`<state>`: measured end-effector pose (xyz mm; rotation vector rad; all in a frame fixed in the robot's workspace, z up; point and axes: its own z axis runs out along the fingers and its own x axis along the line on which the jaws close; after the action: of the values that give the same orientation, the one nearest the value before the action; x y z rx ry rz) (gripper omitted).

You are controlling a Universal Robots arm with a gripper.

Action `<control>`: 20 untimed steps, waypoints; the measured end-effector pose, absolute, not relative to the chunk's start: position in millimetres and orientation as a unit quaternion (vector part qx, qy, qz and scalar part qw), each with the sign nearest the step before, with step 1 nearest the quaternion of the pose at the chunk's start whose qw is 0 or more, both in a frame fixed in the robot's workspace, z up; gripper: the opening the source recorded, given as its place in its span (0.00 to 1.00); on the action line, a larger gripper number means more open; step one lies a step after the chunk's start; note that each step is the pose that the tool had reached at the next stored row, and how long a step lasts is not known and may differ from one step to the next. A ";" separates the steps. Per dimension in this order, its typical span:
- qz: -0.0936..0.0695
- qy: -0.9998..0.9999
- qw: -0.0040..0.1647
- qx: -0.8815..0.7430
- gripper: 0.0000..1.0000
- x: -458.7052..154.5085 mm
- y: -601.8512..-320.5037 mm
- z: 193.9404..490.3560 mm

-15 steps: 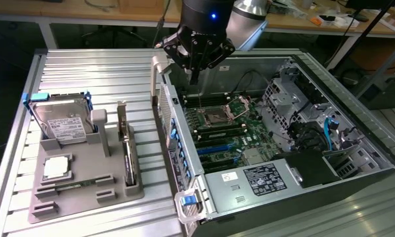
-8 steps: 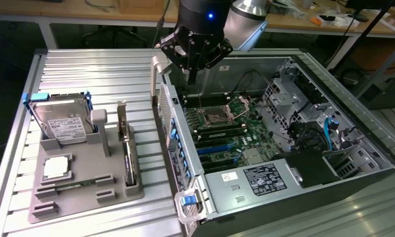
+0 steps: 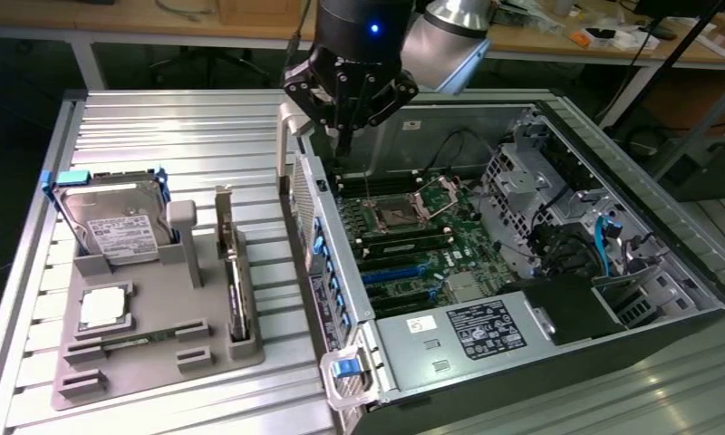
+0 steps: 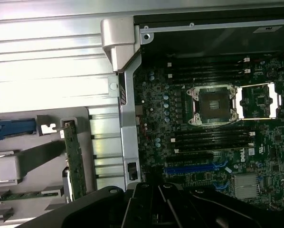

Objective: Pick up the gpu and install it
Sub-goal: 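Reach for the gpu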

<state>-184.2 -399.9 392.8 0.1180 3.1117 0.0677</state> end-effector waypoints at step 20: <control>0.022 0.999 0.013 0.038 0.11 -201.3 -399.9 392.9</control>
<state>-201.3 -399.9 392.9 0.1179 3.1118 0.0676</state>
